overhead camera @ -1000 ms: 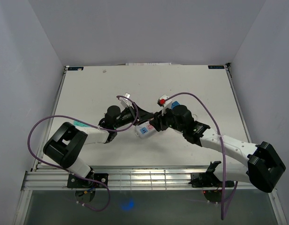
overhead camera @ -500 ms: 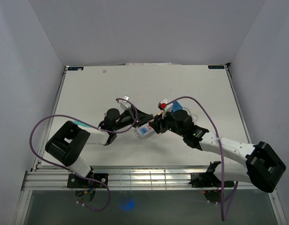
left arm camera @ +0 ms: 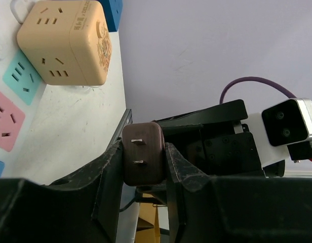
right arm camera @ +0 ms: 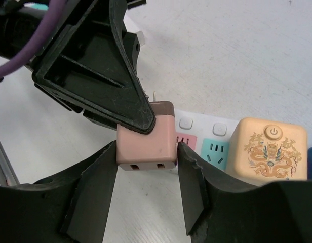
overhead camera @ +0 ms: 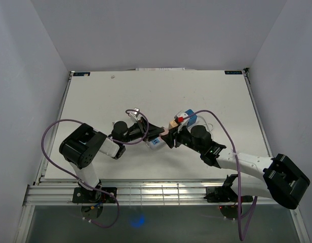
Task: Insert the plug
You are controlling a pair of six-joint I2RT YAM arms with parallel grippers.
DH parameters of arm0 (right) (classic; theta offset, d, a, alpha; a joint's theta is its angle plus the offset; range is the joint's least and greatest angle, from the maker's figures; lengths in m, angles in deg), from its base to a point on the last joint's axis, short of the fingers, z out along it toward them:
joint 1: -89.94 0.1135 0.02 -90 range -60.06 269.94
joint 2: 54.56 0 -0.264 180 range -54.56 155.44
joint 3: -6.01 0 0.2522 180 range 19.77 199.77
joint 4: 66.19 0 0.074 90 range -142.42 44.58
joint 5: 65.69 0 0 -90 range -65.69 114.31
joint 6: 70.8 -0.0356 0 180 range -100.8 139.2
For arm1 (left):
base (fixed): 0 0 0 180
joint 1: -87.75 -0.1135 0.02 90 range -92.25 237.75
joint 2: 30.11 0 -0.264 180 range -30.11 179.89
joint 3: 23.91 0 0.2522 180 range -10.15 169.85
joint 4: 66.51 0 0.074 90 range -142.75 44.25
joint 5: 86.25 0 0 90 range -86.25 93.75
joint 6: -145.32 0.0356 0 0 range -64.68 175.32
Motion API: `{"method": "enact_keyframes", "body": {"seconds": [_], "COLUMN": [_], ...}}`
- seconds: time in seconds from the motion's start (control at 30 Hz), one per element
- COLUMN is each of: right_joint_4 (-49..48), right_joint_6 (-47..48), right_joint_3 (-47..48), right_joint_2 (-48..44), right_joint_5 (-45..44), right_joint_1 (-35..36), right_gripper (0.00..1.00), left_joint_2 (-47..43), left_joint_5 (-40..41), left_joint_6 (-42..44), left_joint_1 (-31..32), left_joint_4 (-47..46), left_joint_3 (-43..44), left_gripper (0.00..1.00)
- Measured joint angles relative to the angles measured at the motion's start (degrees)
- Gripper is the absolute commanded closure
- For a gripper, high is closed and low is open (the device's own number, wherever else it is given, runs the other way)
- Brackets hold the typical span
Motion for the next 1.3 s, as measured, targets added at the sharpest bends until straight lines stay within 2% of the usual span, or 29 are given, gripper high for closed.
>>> {"method": "enact_keyframes", "body": {"seconds": [0.17,0.33,0.4,0.47,0.53,0.83,1.3], "right_joint_4": [-4.6,-8.4,-8.9,-9.1,-9.8,-14.9,-19.0], "right_joint_6": [-0.9,-1.0,-1.1,-1.5,-1.5,-0.9,0.1], "right_joint_3": [-0.8,-1.0,-1.0,-1.0,-1.1,-6.4,-6.6], "right_joint_2": [-0.1,-0.5,-0.5,-0.5,-0.5,-0.9,3.8], "right_joint_5": [-1.2,-2.8,-3.0,-3.0,-3.0,-2.9,-2.7], "right_joint_1": [-0.1,-0.2,-0.2,-0.2,-0.2,-0.1,3.4], "right_gripper": [0.36,0.36,0.31,0.22,0.20,0.18,0.18], "left_joint_2": [1.7,3.5,3.7,4.0,4.3,4.3,5.4], "left_joint_5": [-1.3,-2.7,-3.0,-3.4,-3.7,-4.9,-6.7], "left_joint_6": [-1.2,-2.1,-2.6,-3.1,-3.7,-6.2,-8.7], "left_joint_1": [-1.4,-1.7,-1.7,-1.8,-2.0,-3.4,-4.3], "left_joint_4": [-2.3,-3.1,-3.4,-3.9,-4.1,-4.5,-4.6], "left_joint_3": [-0.7,-1.4,-1.6,-1.8,-1.9,-2.3,-2.4], "left_gripper": [1.00,1.00,1.00,1.00,1.00,1.00,1.00]}}
